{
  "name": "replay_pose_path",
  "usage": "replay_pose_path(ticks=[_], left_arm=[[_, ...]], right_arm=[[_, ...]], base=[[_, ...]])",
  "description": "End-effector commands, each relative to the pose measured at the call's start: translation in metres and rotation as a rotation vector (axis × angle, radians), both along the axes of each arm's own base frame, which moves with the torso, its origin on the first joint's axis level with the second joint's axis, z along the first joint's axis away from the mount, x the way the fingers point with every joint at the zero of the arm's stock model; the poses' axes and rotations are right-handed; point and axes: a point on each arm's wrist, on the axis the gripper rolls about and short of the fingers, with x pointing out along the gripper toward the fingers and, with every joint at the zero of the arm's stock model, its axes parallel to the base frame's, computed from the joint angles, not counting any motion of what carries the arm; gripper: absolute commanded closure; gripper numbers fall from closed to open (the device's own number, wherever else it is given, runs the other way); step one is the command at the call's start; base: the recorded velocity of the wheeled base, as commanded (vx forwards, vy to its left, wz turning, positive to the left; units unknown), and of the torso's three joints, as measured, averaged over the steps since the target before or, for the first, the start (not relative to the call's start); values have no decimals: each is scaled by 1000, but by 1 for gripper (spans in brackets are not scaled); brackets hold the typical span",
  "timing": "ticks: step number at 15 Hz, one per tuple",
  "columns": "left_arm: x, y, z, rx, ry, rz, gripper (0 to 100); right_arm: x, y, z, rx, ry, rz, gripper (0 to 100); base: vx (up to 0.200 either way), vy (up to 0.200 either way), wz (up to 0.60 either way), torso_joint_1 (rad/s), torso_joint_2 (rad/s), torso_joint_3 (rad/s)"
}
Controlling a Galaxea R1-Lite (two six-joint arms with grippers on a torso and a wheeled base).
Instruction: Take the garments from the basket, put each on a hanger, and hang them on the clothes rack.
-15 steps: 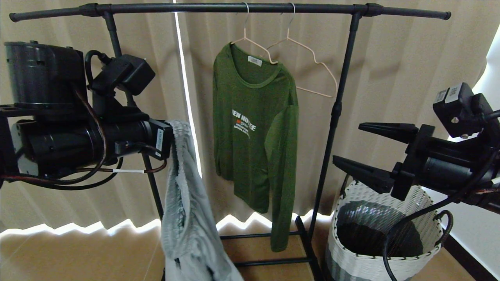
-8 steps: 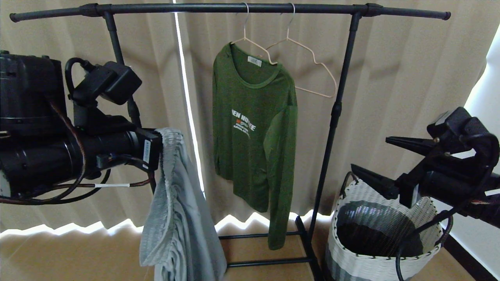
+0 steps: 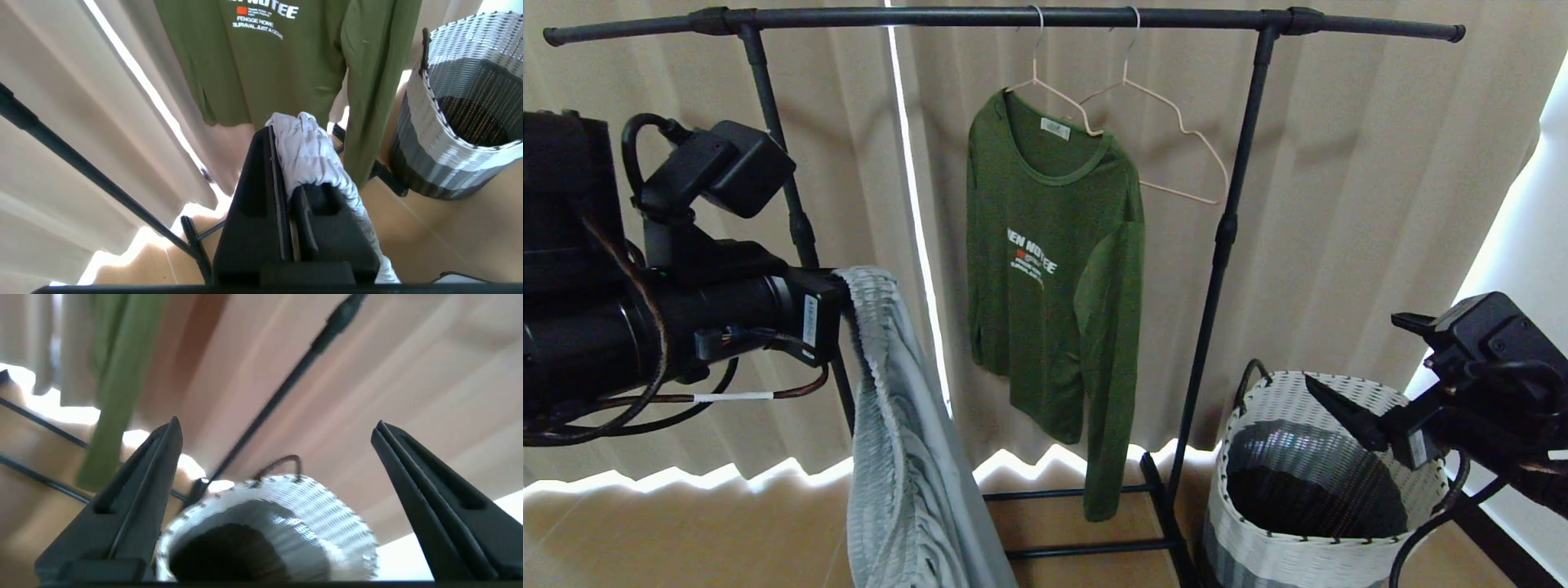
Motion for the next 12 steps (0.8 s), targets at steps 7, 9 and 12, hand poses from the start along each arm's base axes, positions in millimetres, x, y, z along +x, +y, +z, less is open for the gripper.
replay_pose_path(ticks=[7, 9, 12], left_arm=[[-10, 4, 0, -3, -7, -6, 100], [-10, 4, 0, 0, -8, -7, 100], [-10, 4, -3, 2, -1, -5, 100]], right_arm=[[-1, -3, -6, 21, 3, -9, 0], [1, -2, -5, 21, 1, -11, 0], [2, -2, -4, 22, -2, -8, 0]], base=[[0, 0, 0, 0, 0, 0], [0, 0, 0, 31, -104, -77], [0, 0, 0, 82, -310, -255]])
